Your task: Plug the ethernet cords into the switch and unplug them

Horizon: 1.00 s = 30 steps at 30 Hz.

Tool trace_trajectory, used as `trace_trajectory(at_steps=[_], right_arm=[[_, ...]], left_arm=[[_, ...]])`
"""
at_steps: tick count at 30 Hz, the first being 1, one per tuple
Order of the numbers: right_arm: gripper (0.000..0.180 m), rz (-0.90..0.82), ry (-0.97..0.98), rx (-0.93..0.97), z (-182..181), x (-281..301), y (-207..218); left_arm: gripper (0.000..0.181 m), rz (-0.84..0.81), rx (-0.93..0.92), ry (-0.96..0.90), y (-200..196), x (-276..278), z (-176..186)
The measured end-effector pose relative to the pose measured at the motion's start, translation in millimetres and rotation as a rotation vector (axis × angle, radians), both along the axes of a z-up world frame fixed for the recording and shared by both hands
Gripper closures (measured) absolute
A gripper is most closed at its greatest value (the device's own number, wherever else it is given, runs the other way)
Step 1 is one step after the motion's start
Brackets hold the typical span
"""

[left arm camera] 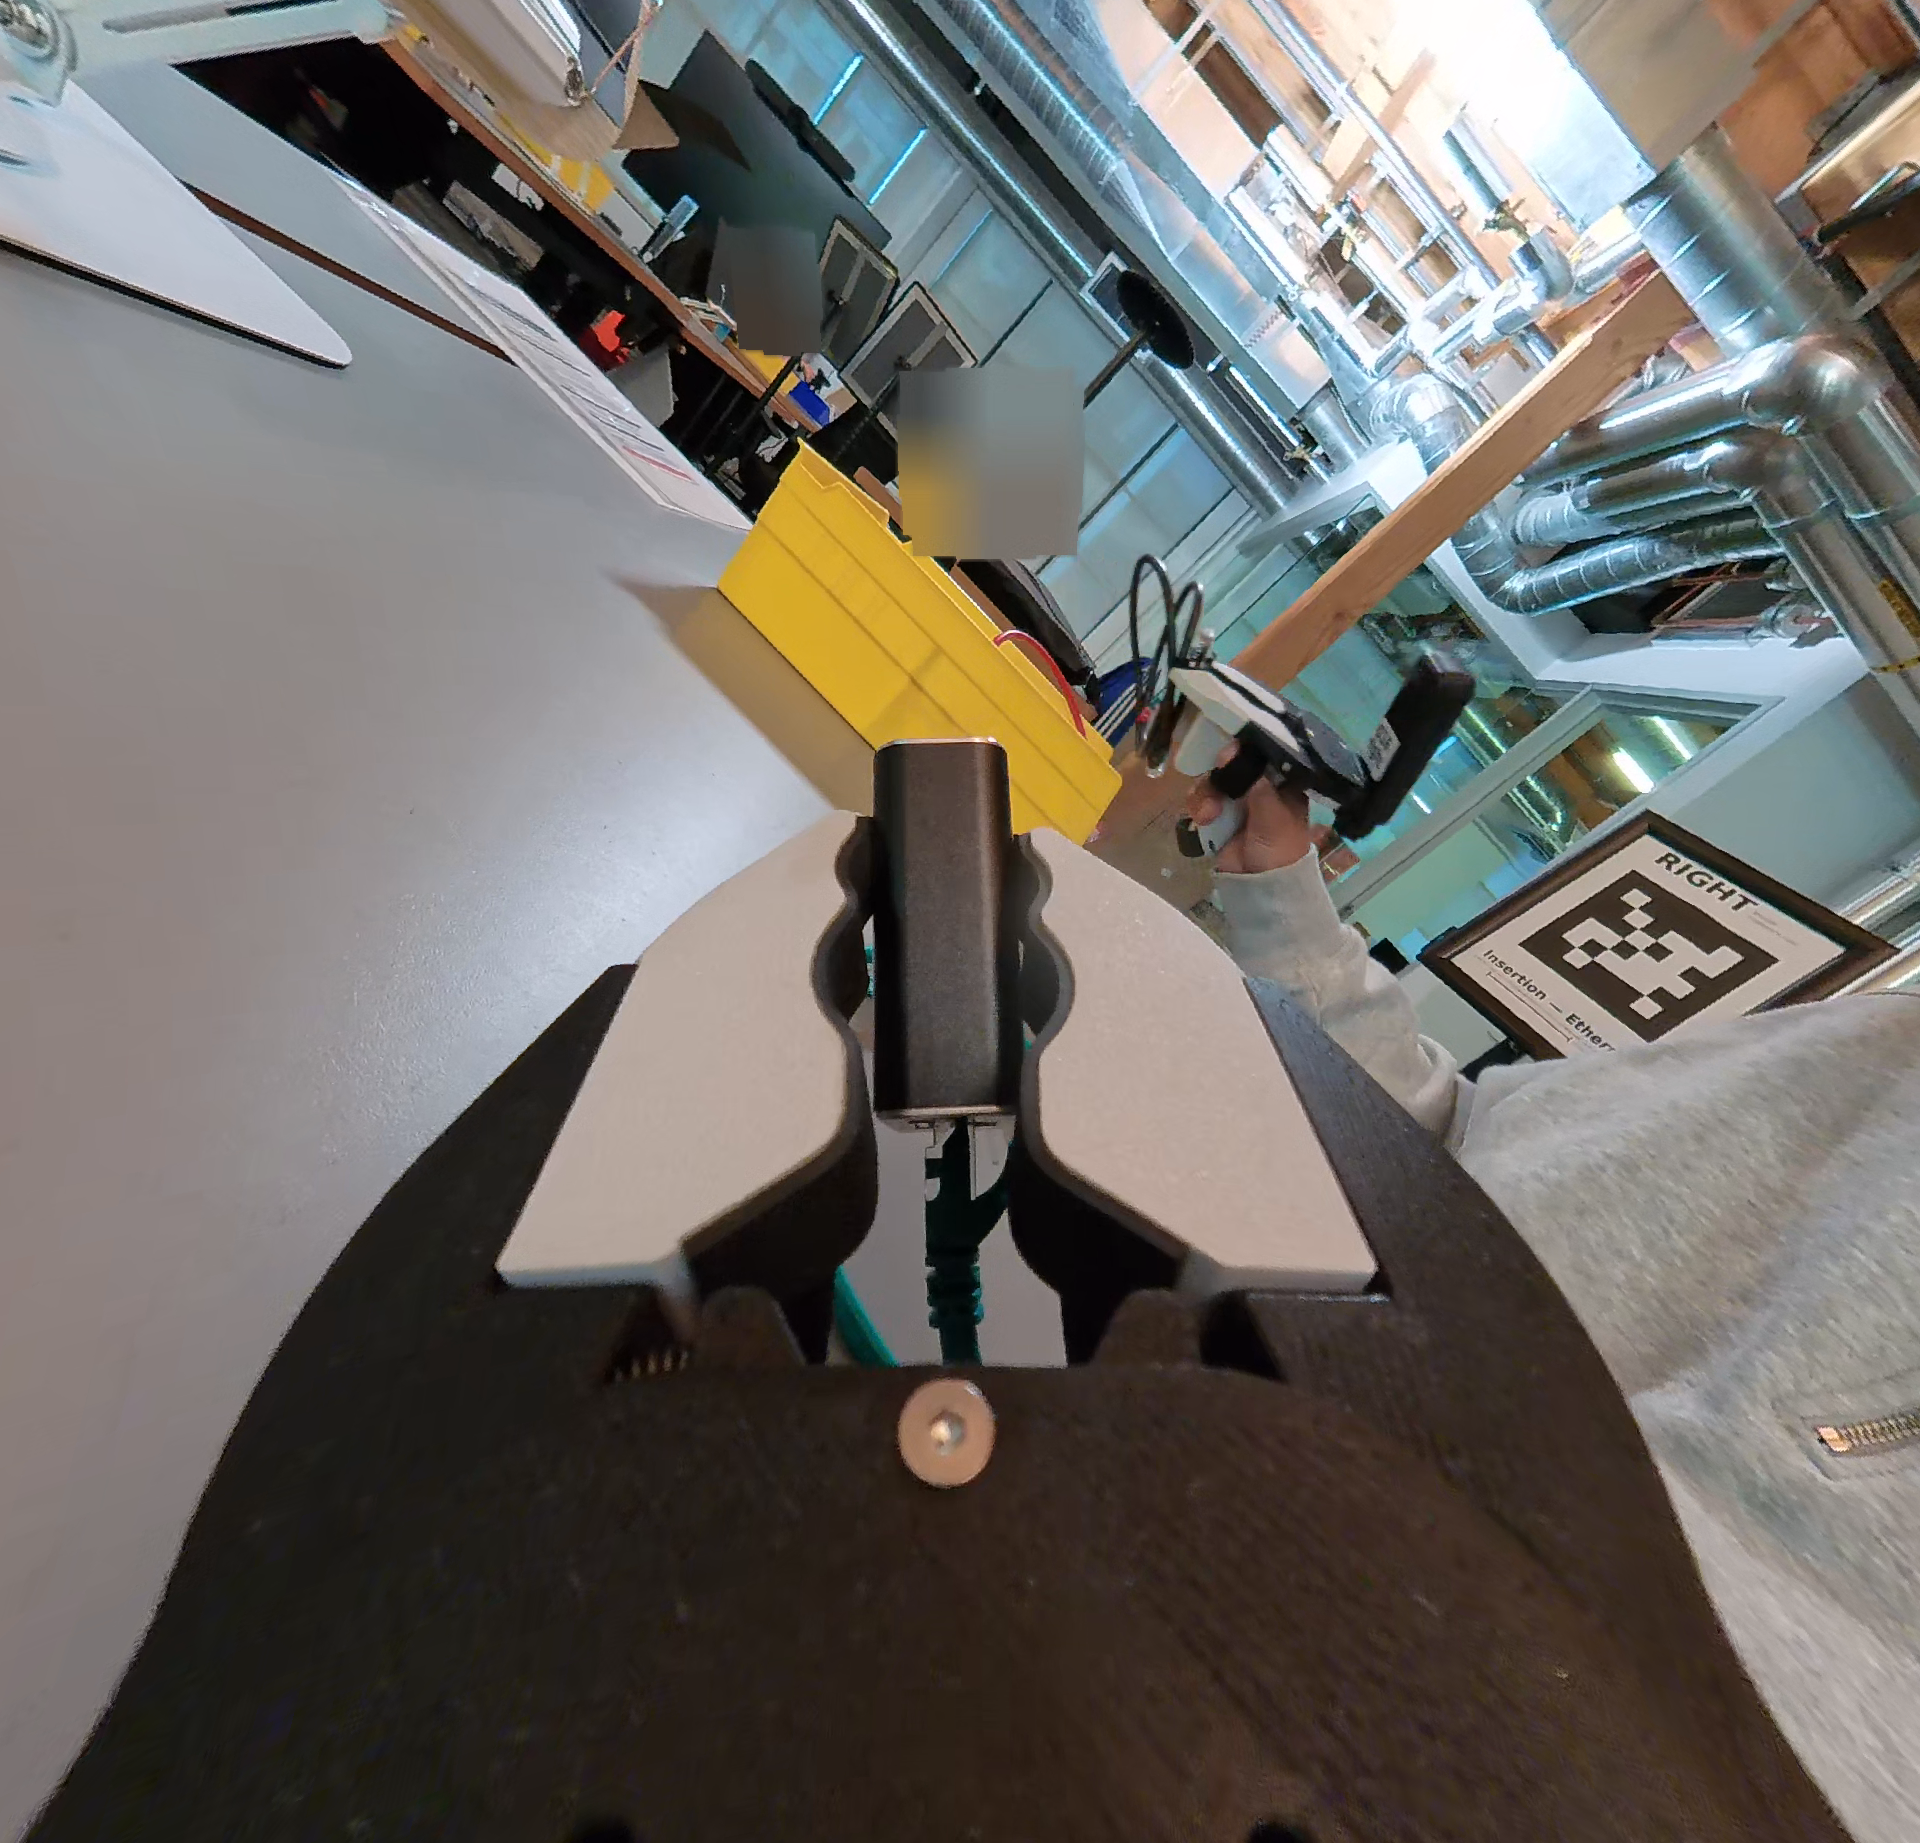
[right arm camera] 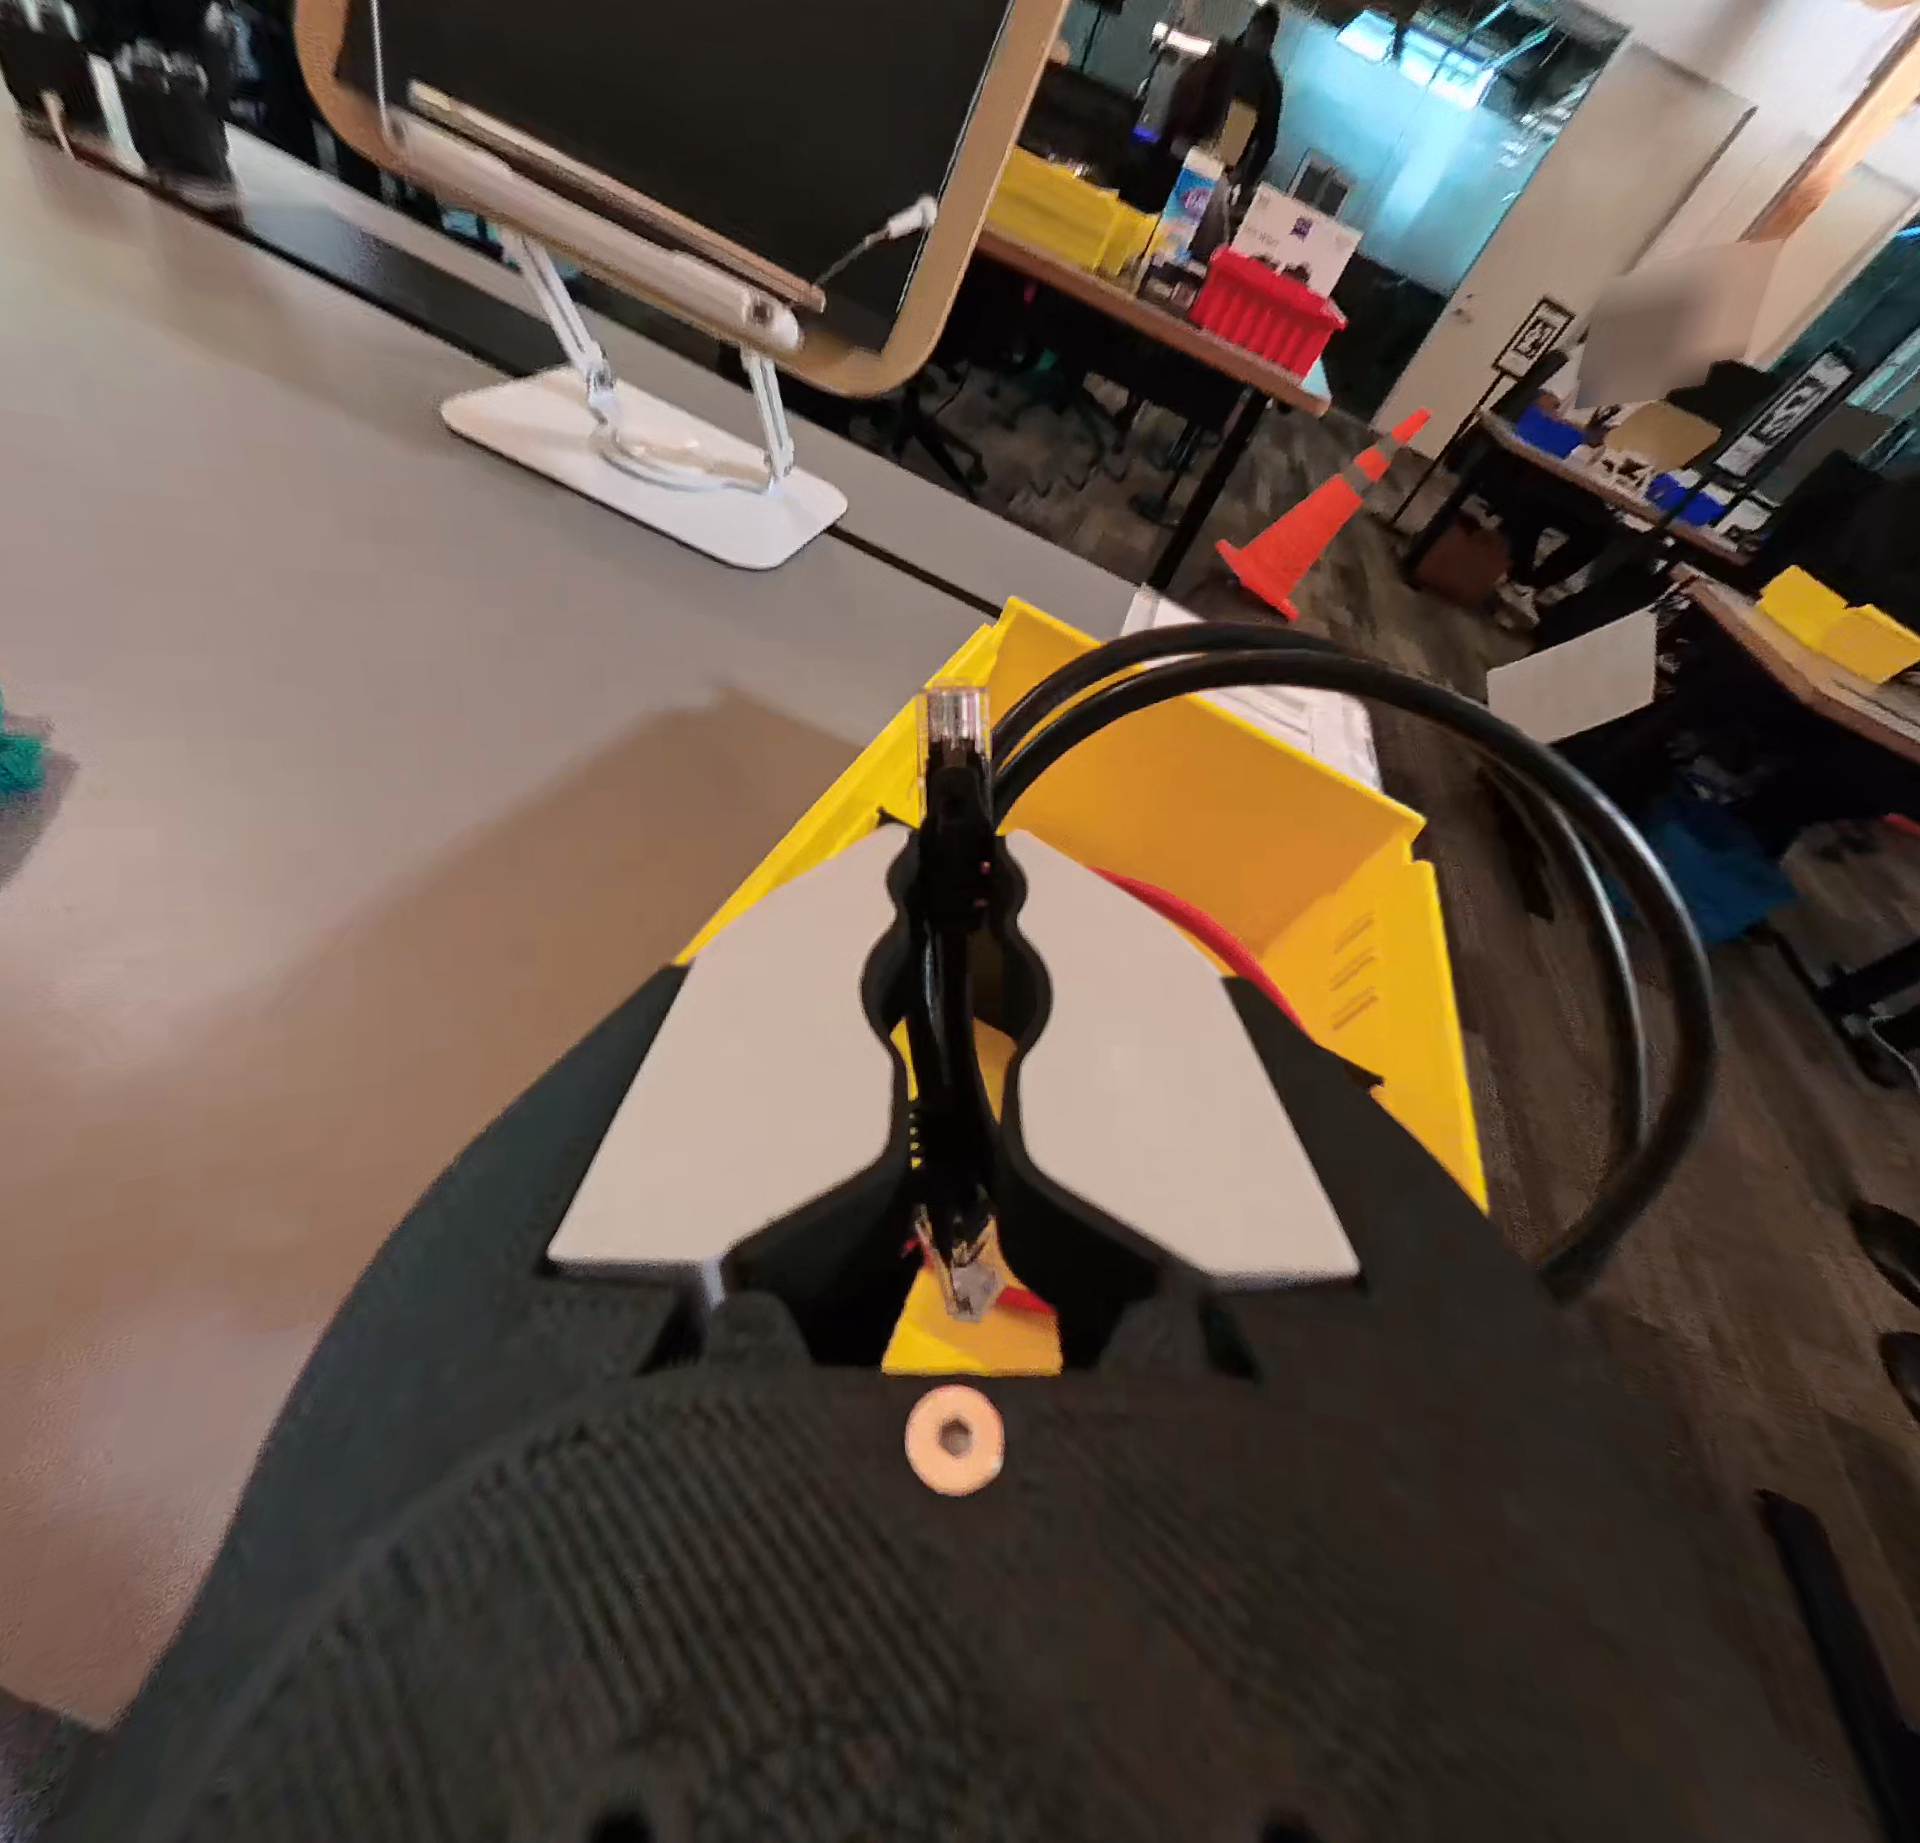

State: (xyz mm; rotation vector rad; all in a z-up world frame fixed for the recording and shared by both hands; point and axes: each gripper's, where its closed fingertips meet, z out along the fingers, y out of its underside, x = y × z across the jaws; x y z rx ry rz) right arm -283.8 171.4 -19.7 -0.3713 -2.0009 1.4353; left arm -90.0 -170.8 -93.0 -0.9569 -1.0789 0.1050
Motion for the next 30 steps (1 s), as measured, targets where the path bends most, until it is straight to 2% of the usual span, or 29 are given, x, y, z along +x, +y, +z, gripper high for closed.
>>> trace_trajectory(at_steps=[4, 11, 14, 22, 26, 30], right_arm=[[0.168, -0.038, -0.001, -0.029, 1.5, 20.9, 11.7], [0.168, -0.036, -0.245, 0.041, -63.2, 26.8, 6.3], [0.168, -0.022, -0.277, 0.091, -84.0, 19.9, -0.7], [0.168, 0.007, -0.188, 0.103, -78.5, -6.7, -25.1], [0.168, 0.008, -0.148, 0.035, -67.3, -25.9, -32.2], [0.164, -0.028, -0.234, 0.041, -82.6, -40.4, -28.8]], left_arm=[[0.157, 0.01, 0.009, 0.003, -2.0, 0.1, 0.5], [0.157, 0.009, 0.01, 0.002, -2.1, 0.0, 0.4], [0.157, 0.008, 0.008, 0.001, -1.5, -0.2, 0.3], [0.157, 0.008, 0.013, 0.001, -1.9, -0.3, 0.5], [0.158, 0.011, 0.016, 0.003, -2.5, -0.3, 0.8], [0.157, 0.015, 0.017, 0.003, -3.0, -0.4, 0.8]])
